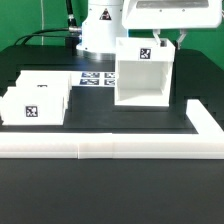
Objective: Assemble drawer
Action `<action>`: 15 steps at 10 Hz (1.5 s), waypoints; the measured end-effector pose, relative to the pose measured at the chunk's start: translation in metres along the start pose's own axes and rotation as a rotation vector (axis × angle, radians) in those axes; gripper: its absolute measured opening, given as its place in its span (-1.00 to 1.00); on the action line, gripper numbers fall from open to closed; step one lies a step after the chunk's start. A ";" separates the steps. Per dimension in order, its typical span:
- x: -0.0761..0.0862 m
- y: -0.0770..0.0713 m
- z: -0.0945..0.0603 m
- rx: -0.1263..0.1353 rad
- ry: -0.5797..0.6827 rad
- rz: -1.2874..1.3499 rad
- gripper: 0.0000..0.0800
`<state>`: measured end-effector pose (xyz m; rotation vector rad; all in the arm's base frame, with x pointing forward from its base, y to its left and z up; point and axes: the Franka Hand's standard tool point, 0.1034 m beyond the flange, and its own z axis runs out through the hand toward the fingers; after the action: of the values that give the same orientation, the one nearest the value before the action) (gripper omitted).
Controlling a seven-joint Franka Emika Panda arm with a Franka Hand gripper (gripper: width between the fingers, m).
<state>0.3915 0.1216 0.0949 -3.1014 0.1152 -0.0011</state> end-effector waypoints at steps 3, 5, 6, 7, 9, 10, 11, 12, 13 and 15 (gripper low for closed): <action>0.000 0.000 0.000 0.000 0.000 0.000 -0.91; 0.000 0.000 0.000 0.000 0.000 0.000 -0.91; 0.000 0.000 0.000 0.000 0.000 0.000 -0.91; 0.004 0.001 0.000 0.001 0.000 -0.025 -0.91; 0.038 0.004 -0.001 0.016 0.022 -0.074 -0.91; 0.053 0.005 -0.001 0.021 0.033 -0.084 -0.91; 0.076 0.011 -0.001 0.026 0.051 -0.098 -0.91; 0.099 0.016 -0.002 0.030 0.072 -0.105 -0.90; 0.117 0.019 -0.002 0.033 0.090 -0.112 -0.90; 0.152 0.026 -0.003 0.034 0.126 -0.143 -0.90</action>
Offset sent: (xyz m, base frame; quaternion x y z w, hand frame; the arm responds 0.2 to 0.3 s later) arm 0.0000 0.0000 0.0000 0.0000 0.0000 0.0000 1.0000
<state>0.5414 0.0839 0.0964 -3.0658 -0.1018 -0.2011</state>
